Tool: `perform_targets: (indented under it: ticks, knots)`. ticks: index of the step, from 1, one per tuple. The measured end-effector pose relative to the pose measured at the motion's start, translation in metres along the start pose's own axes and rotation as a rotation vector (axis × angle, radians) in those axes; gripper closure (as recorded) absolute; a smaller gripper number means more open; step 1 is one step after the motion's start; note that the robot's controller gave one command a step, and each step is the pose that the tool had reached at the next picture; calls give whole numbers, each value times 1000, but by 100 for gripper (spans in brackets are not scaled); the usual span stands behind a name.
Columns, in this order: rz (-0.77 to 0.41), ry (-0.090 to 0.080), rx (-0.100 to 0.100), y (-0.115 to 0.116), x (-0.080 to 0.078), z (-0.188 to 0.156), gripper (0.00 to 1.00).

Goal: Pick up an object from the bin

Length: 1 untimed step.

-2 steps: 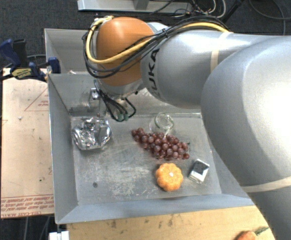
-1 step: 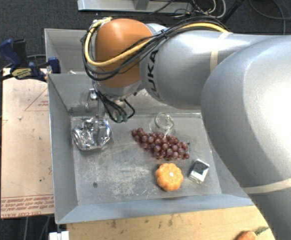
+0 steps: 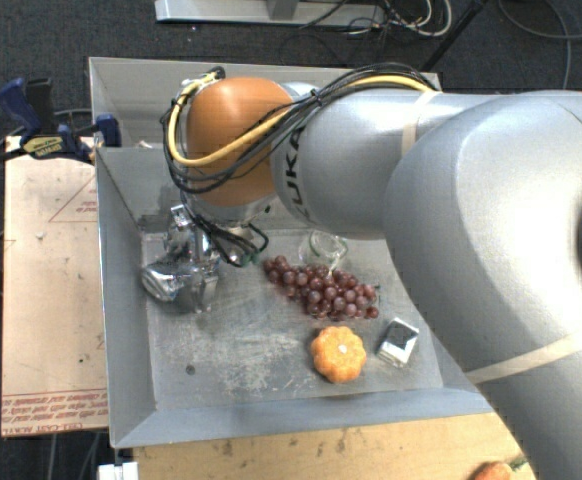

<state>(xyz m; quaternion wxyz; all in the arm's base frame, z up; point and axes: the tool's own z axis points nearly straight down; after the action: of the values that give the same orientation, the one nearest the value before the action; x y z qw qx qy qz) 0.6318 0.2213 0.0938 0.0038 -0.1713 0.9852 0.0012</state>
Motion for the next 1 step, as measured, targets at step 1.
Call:
perform_targets:
  ticks: [1]
  knots:
    - [-20,-4,-2,5,-4,18,100]
